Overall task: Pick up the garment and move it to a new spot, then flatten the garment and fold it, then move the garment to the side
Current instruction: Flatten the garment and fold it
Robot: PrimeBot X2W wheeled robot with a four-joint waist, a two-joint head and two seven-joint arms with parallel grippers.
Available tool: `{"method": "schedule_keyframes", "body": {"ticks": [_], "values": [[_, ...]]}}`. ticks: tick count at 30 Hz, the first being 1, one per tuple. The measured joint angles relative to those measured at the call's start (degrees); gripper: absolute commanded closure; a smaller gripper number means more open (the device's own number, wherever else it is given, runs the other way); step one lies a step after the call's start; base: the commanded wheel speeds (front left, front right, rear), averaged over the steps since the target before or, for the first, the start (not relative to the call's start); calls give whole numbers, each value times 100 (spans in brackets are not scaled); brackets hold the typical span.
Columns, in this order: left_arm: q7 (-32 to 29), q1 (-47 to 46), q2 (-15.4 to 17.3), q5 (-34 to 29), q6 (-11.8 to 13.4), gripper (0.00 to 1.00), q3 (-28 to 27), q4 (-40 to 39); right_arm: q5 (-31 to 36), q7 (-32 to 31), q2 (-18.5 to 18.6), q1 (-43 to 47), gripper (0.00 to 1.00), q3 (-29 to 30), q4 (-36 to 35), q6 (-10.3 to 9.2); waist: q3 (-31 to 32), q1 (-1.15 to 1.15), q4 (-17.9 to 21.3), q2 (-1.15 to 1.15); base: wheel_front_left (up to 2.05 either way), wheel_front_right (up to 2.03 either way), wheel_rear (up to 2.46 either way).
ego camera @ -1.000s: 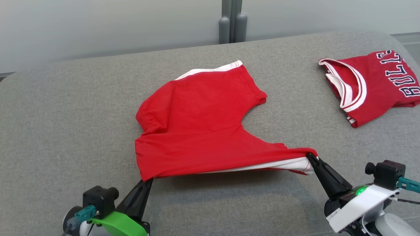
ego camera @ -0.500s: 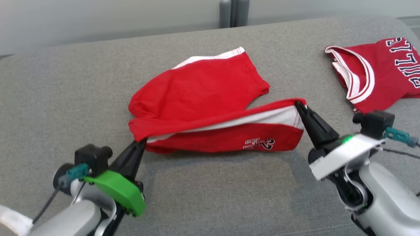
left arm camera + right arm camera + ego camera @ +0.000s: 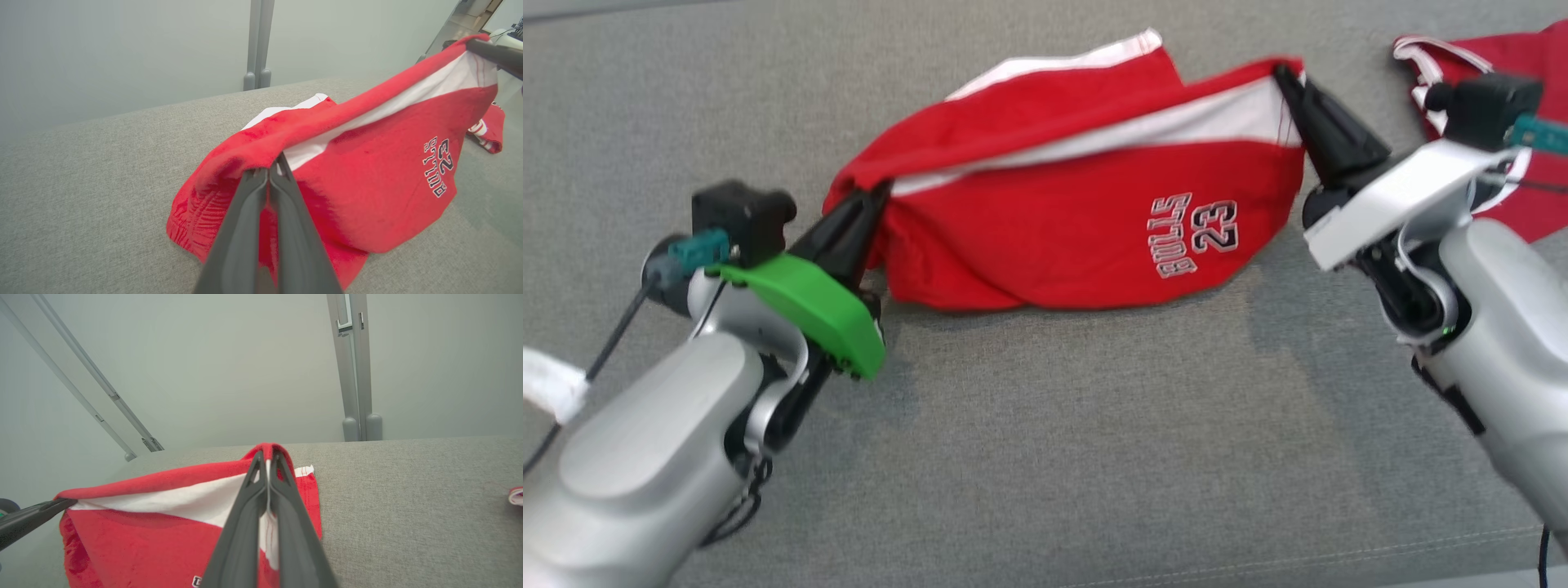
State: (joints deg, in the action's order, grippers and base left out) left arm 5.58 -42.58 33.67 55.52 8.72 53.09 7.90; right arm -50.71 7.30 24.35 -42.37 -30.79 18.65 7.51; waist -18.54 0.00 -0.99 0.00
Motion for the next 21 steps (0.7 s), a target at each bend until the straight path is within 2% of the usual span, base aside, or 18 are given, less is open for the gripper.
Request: {"method": "schedule_keyframes", "body": {"ticks": [9, 15, 21], "values": [[-94, -1051, -667, 44, -244, 100, -155, 1036, -46, 3, 137, -1486, 100, -467, 862, 0, -833, 0, -238, 0, 0, 0, 0], [104, -1343, -971, 25, -182, 100, -268, 1494, -29, 258, 85, -2121, 100, -917, 1459, 0, -1217, 0, -397, 0, 0, 0, 0], [162, -1521, -1188, -18, -258, 100, -233, 1707, -78, 343, 27, -2539, 100, -1266, 1994, 0, -1408, 1, -549, 0, 0, 0, 0]]}}
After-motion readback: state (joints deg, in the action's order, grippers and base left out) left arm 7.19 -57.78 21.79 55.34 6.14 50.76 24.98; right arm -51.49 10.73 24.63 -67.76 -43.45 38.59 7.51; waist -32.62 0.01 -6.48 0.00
